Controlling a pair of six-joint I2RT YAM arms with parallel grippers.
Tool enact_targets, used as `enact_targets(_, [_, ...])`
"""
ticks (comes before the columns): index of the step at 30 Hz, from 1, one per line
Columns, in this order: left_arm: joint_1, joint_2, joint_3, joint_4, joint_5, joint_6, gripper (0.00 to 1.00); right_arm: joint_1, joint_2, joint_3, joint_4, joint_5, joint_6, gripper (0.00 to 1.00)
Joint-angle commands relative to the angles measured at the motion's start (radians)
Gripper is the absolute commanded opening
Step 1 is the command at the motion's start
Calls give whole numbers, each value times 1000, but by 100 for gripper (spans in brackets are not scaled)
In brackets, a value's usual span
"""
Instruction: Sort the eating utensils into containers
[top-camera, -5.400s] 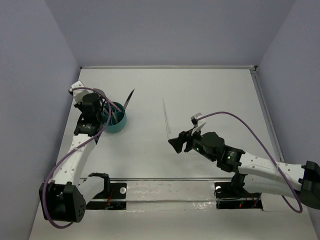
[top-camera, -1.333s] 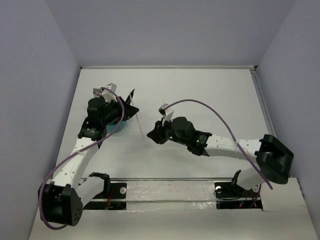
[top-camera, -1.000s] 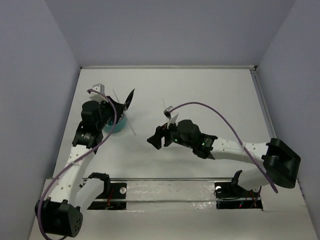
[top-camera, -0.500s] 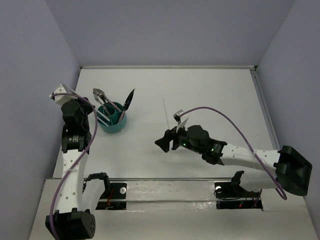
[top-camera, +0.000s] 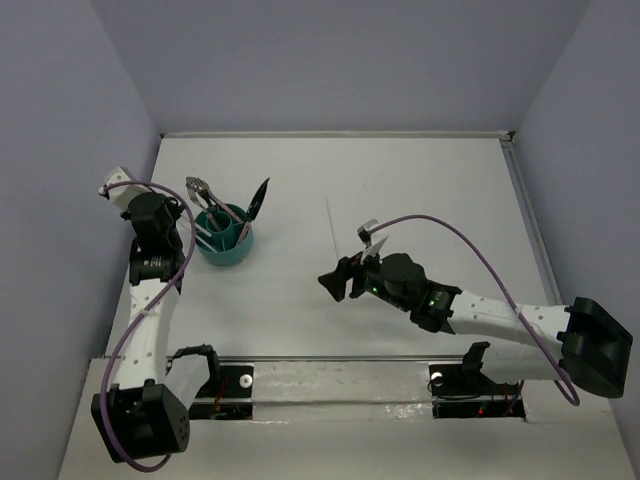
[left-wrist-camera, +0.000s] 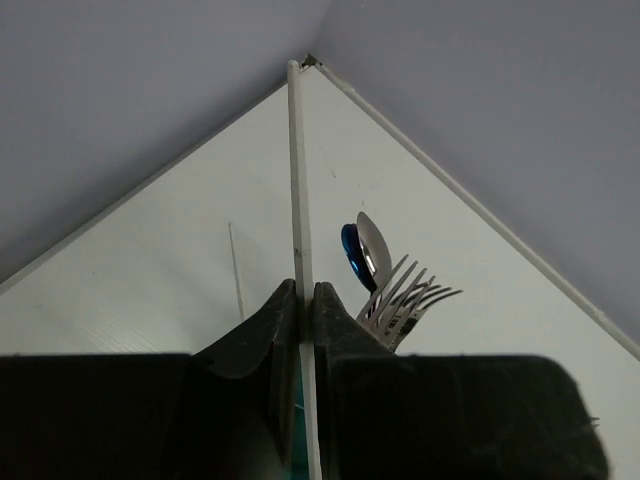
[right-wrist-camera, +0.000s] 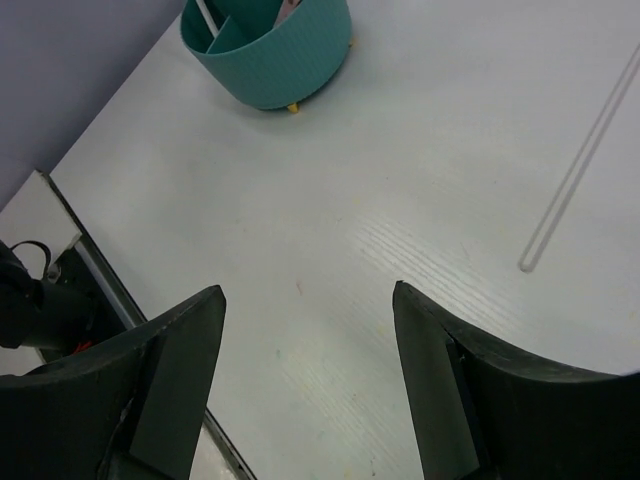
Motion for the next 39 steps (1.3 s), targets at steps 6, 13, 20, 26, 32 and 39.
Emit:
enact_targets(6, [20,72,-49,126,-35,28,0,8,-44,-7,4,92,7,72])
enact_targets(13, [20,110,-75,151,-21,22,0,8,-42,-20,-1,106,33,72])
enact_targets(20, [20,119,-75,145,-9,3,16,-2,-27,-11,-33,137,53,72])
enact_targets(26, [11,83,-76,148,15,-15,41,-49,13,8,-47,132,70,72])
enact_targets(32, [-20,9,-79,153,32,-24,54,-166,111,48,-96,76,116,69])
enact_targets(39, [-50,-112,-81,169,109,-38,55,-210,301,210,-266,129,87,64])
